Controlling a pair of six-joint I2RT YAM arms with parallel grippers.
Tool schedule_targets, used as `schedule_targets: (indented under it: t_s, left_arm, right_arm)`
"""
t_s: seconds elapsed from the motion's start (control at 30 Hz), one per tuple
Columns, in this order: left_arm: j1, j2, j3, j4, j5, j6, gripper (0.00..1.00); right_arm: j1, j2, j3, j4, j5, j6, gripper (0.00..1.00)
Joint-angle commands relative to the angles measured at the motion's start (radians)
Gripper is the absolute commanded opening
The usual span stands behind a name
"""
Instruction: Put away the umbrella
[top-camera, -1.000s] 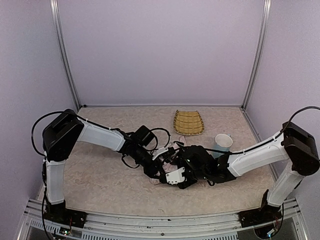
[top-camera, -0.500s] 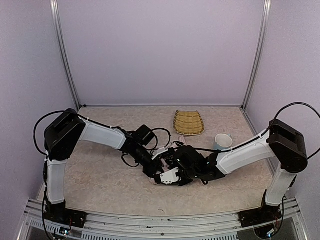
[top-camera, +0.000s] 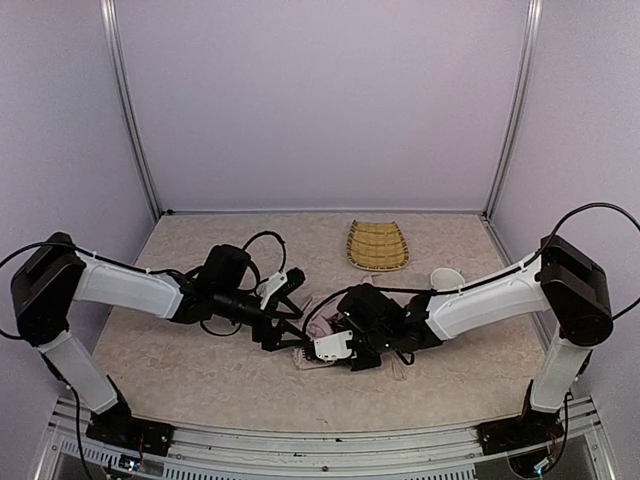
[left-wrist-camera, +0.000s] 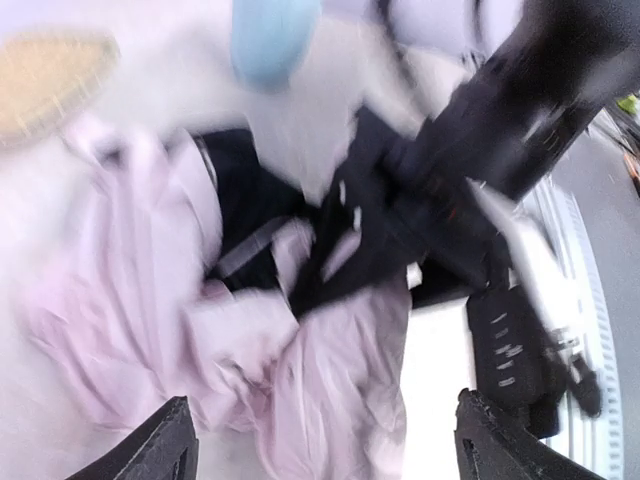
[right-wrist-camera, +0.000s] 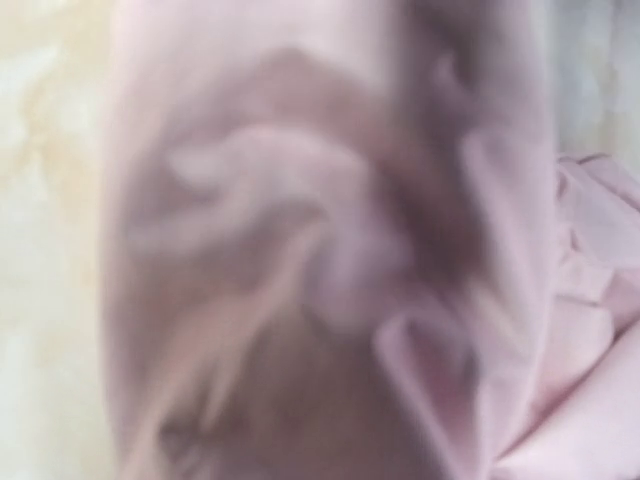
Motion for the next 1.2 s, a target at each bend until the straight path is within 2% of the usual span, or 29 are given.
schedule_targets:
  t_s: [0.0, 0.1, 0.23, 0.3, 0.43, 0.5, 0.67, 0.83, 0.93, 1.17]
  left_arm:
    - [-0.019, -0.177, -0.145, 0.398, -0.116, -0.077, 0.86]
    - [-0.058, -0.297, -0.249, 0.445, -0.207, -0.034, 0.82]
    - [-0.182, -0.440, -0.358, 0.395, -0.425, 0.110, 0.70]
    - [-0.238, -0.490, -0.394, 0.362, -0.484, 0.147, 0.65]
    - [-0.353, -0.541, -0.427, 0.326, -0.569, 0.243, 0.61]
    - [-0.418, -0.524, -0.421, 0.294, -0.616, 0.315, 0.63]
    - [-0.492, -0.378, -0.322, 0.217, -0.712, 0.437, 0.78]
    - [-0.500, -0.246, -0.251, 0.233, -0.826, 0.515, 0.84]
    - [-0.462, -0.181, -0.209, 0.175, -0.789, 0.498, 0.86]
    - [-0.436, -0.036, -0.153, 0.112, -0.847, 0.439, 0.87]
  right_arm:
    - [-0.015, 0.026, 0.013, -0.271, -0.125, 0.166, 0.08]
    - [-0.021, 0.019, 0.054, -0.360, -0.289, 0.232, 0.08]
    - [-0.049, 0.049, 0.101, -0.485, -0.522, 0.313, 0.09]
    - [-0.064, 0.065, 0.095, -0.501, -0.615, 0.337, 0.09]
    - [-0.093, 0.103, 0.091, -0.519, -0.727, 0.354, 0.10]
    - [-0.113, 0.129, 0.103, -0.532, -0.758, 0.358, 0.10]
    - [-0.147, 0.223, 0.154, -0.580, -0.781, 0.368, 0.10]
    - [-0.153, 0.293, 0.191, -0.621, -0.784, 0.343, 0.11]
    - [-0.164, 0.307, 0.195, -0.620, -0.794, 0.332, 0.11]
    - [-0.167, 0.346, 0.230, -0.636, -0.825, 0.305, 0.12]
